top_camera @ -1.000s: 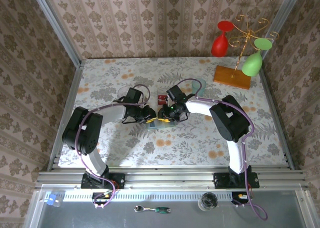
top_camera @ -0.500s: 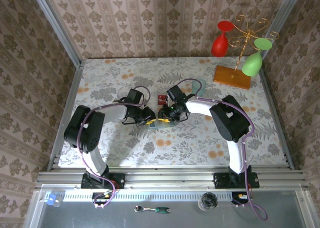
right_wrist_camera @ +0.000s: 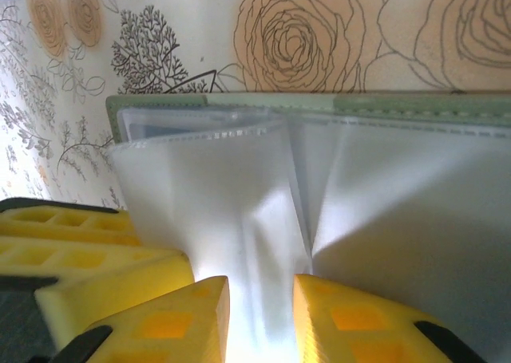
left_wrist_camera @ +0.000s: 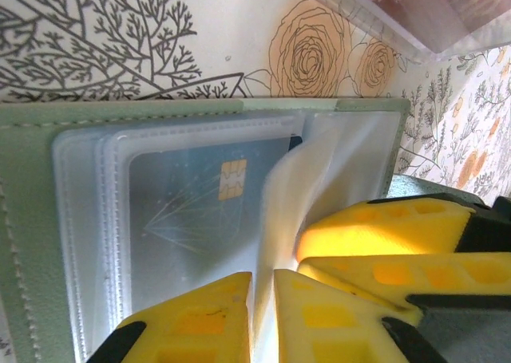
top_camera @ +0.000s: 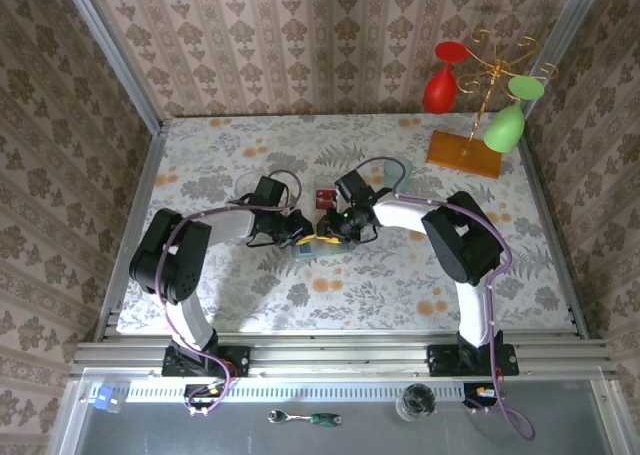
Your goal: Take the credit cards out of the card holder
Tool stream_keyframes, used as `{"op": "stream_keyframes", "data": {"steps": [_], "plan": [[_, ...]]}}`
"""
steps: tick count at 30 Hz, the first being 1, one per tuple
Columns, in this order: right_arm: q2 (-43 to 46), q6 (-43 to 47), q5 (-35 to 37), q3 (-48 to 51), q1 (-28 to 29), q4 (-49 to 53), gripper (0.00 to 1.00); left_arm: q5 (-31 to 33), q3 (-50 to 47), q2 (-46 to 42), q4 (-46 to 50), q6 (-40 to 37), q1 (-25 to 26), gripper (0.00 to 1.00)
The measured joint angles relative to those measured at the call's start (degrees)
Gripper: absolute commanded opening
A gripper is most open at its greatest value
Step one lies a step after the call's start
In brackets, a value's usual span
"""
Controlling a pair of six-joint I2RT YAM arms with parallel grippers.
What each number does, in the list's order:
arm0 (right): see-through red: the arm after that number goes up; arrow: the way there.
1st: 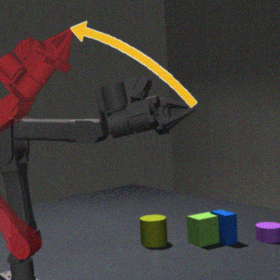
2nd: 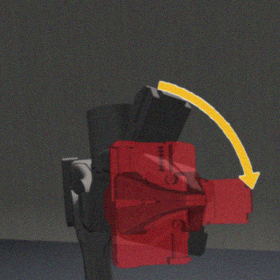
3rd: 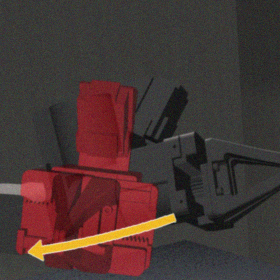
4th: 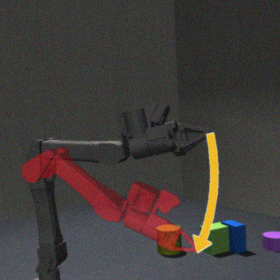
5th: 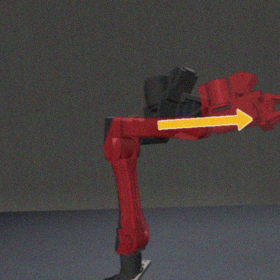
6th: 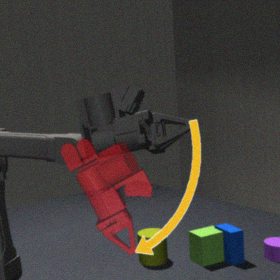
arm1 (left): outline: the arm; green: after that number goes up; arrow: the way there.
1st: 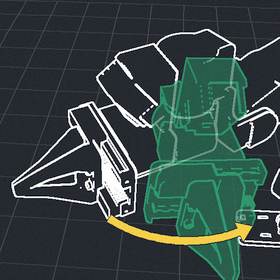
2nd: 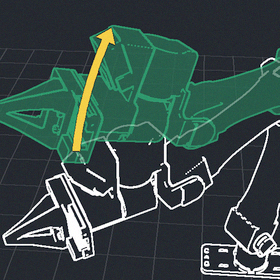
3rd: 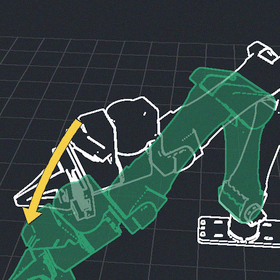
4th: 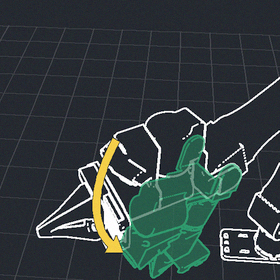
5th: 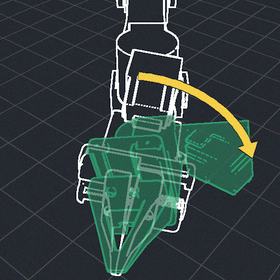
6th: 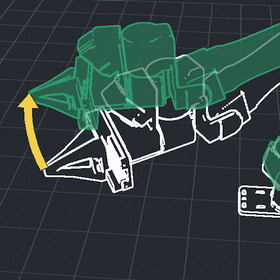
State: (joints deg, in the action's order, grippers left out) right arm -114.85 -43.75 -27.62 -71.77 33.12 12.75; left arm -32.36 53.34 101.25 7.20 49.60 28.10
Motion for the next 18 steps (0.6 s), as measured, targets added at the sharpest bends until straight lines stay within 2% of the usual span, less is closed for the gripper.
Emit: {"op": "stream_keyframes", "data": {"steps": [18], "plan": [[8.7, 0.1, 1.3, 4.7, -4.4, -0.6, 0.28, 0.0, 2.9, 0.0, 0.5, 0.3, 2.0, 0.15]]}}
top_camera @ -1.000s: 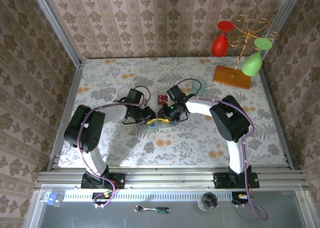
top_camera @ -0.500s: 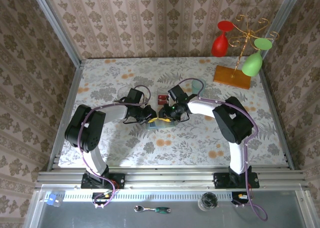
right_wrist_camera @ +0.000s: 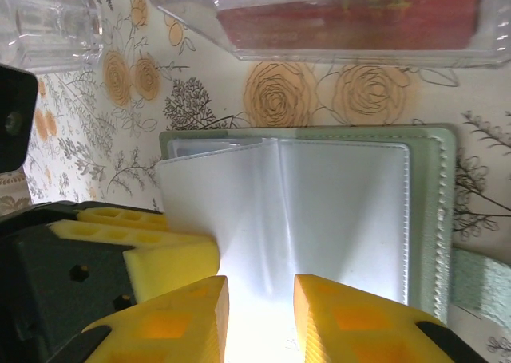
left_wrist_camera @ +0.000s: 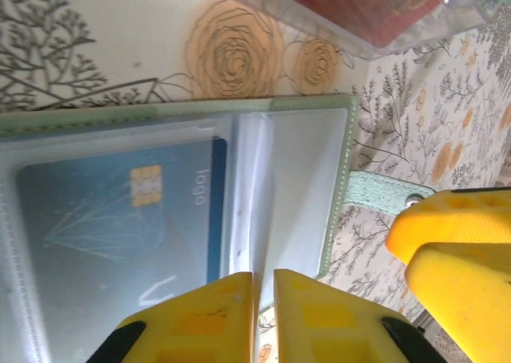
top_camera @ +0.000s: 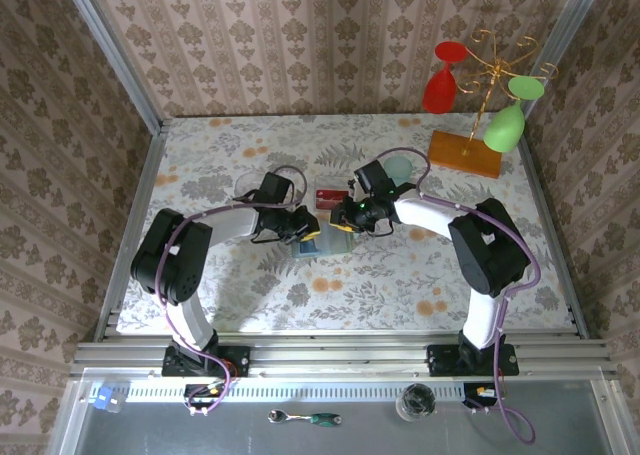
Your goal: Take the credit cards out of the card holder
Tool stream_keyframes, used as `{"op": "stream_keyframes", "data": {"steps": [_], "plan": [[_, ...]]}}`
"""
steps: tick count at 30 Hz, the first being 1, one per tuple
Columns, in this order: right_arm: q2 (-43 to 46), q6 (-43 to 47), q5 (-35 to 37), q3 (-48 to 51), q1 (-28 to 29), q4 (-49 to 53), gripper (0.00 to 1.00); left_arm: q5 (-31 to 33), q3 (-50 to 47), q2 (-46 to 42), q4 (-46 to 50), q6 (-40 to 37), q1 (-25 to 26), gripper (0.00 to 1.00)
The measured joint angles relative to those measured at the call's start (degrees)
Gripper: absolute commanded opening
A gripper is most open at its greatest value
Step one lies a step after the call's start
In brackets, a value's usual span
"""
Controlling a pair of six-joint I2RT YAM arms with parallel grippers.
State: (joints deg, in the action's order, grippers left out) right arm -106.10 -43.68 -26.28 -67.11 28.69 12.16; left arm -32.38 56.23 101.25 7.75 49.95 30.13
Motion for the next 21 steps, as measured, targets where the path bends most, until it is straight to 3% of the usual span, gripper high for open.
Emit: {"op": "stream_keyframes", "data": {"steps": [21], "plan": [[4.2, 1.6, 0.1, 4.3, -3.4, 0.0, 0.28, -0.5, 9.9, 6.8, 2.6, 0.0, 4.3, 0.22]]}}
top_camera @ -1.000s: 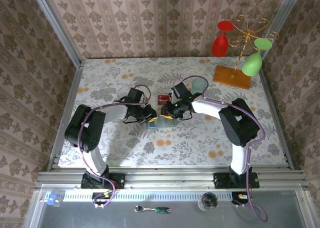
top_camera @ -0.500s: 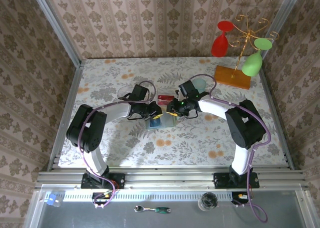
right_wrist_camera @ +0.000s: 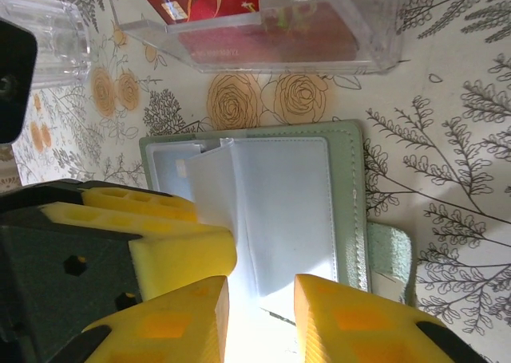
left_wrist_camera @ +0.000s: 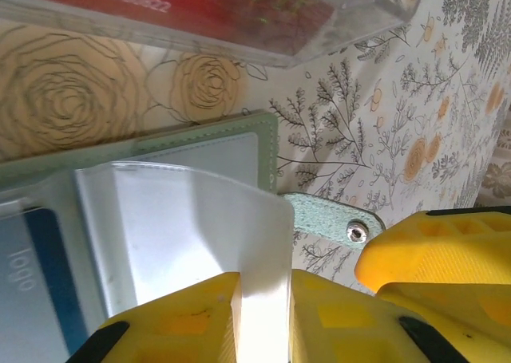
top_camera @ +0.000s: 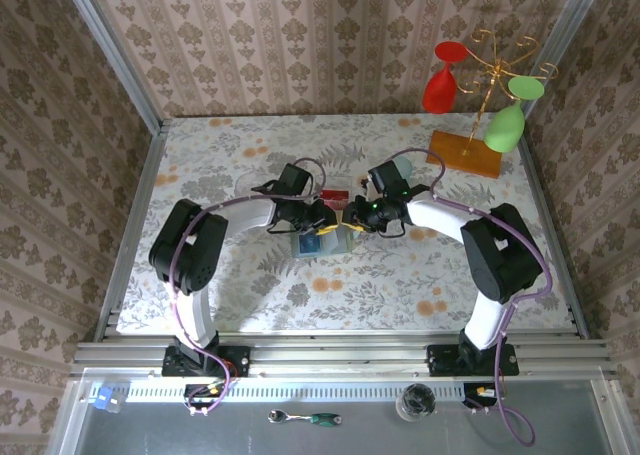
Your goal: Take the credit cards out of the card holder
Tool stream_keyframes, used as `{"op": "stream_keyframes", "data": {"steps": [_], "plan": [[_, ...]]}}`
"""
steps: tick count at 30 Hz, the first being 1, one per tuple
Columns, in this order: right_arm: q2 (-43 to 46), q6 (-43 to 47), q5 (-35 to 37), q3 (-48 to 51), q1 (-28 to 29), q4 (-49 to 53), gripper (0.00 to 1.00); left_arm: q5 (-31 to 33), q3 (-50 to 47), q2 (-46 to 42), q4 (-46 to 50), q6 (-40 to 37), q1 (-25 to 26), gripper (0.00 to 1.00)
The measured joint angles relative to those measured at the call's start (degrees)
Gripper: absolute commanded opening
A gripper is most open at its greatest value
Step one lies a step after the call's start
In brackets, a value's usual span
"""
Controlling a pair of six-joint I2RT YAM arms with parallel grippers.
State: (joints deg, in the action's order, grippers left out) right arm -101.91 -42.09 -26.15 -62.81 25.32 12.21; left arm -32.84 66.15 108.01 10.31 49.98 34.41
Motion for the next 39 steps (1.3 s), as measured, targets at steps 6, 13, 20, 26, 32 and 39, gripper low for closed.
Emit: {"op": "stream_keyframes", "data": {"steps": [6, 13, 20, 26, 32, 39], "plan": [[0.6, 0.1, 0.0, 0.4, -0.4, 0.1, 0.28, -0.4, 1.9, 1.0, 0.2, 0.0, 0.5, 0.23], [0.6, 0.1, 0.0, 0.4, -0.4, 0.2, 0.28, -0.4, 2.7, 1.0, 1.0, 0.0, 0.5, 0.23], [0.6, 0.1, 0.0, 0.4, -0.2, 0.2, 0.28, -0.4, 1.9, 1.0, 0.6, 0.0, -0.3, 0.22], [-1.0, -0.1, 0.0, -2.3, 1.7, 1.0, 0.28, -0.4, -2.7, -1.4, 0.3, 0.0, -2.5, 0.22], [-4.1, -0.3, 0.0, -6.3, 5.0, 1.7, 0.28, -0.6, -7.1, -5.9, -0.6, -0.1, -5.2, 0.21], [-7.3, -0.6, 0.0, -9.8, 7.9, 2.8, 0.28, -1.0, -12.9, -10.9, -1.4, -0.7, -8.6, 0.21]]}}
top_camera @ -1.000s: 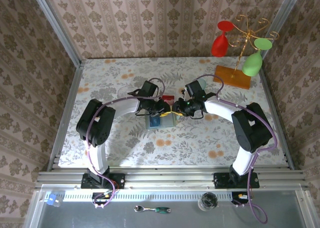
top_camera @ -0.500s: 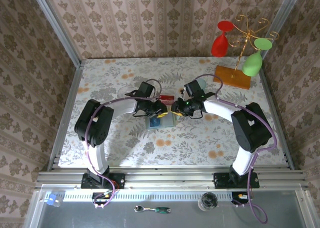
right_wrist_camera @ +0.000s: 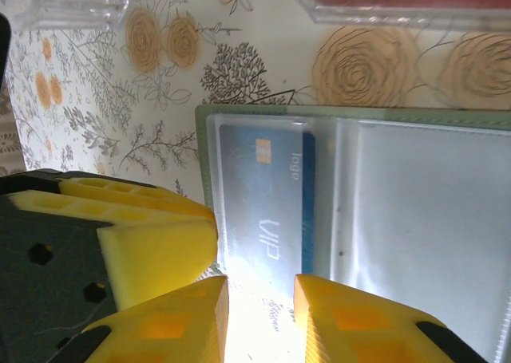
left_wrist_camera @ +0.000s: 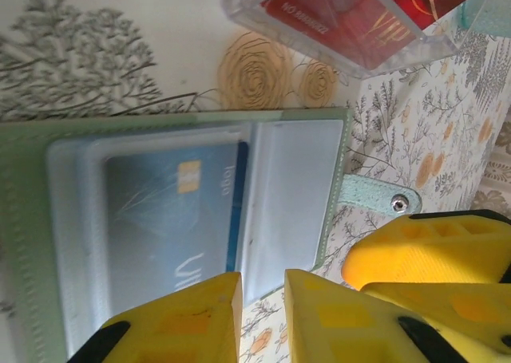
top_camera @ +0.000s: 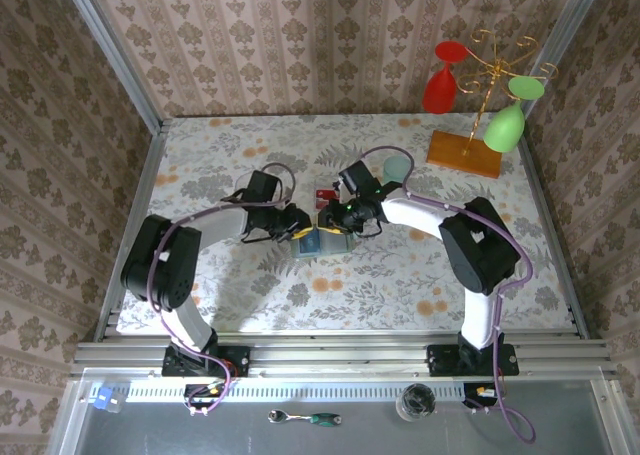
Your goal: Take the credit cards out of the card holder
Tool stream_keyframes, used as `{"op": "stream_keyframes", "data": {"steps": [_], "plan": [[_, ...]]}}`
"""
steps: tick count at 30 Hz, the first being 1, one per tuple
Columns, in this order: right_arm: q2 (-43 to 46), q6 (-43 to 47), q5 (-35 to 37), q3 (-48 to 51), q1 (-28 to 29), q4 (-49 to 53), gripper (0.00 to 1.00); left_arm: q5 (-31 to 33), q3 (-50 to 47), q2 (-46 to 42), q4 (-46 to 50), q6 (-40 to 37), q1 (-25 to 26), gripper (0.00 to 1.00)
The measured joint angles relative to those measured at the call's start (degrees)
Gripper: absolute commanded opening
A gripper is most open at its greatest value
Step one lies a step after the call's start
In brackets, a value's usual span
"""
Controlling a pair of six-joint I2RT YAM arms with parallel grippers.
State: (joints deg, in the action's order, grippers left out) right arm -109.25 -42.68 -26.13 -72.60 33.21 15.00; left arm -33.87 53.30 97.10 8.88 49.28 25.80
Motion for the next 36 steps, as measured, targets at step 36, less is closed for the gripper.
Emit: {"op": "stream_keyframes", "data": {"steps": [36], "plan": [[-6.1, 0.0, 0.0, -5.4, 1.8, 2.0, 0.28, 0.0, -6.0, 1.4, -4.1, -2.6, -3.9, 0.00]]}}
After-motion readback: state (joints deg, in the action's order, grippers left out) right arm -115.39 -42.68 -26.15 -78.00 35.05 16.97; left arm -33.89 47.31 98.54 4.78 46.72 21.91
